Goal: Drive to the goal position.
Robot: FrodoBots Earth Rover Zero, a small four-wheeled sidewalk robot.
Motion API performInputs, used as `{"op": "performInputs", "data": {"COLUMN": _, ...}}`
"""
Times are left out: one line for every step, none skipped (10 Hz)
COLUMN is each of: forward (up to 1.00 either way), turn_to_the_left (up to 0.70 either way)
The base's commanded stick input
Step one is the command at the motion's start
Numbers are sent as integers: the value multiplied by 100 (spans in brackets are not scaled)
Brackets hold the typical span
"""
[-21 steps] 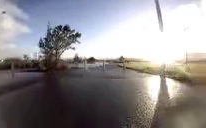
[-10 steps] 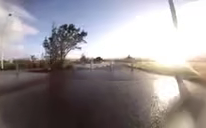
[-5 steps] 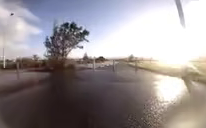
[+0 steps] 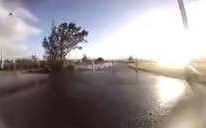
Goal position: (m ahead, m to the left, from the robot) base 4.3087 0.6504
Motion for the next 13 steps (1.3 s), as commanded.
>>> {"op": "performInputs", "data": {"forward": 45, "turn_to_the_left": -26}}
{"op": "performInputs", "data": {"forward": 45, "turn_to_the_left": -27}}
{"op": "performInputs", "data": {"forward": 45, "turn_to_the_left": -17}}
{"op": "performInputs", "data": {"forward": 45, "turn_to_the_left": 0}}
{"op": "performInputs", "data": {"forward": 45, "turn_to_the_left": 0}}
{"op": "performInputs", "data": {"forward": 45, "turn_to_the_left": 0}}
{"op": "performInputs", "data": {"forward": 45, "turn_to_the_left": 0}}
{"op": "performInputs", "data": {"forward": 45, "turn_to_the_left": 0}}
{"op": "performInputs", "data": {"forward": 45, "turn_to_the_left": 0}}
{"op": "performInputs", "data": {"forward": 45, "turn_to_the_left": 0}}
{"op": "performInputs", "data": {"forward": 45, "turn_to_the_left": 0}}
{"op": "performInputs", "data": {"forward": 45, "turn_to_the_left": 0}}
{"op": "performInputs", "data": {"forward": 45, "turn_to_the_left": 0}}
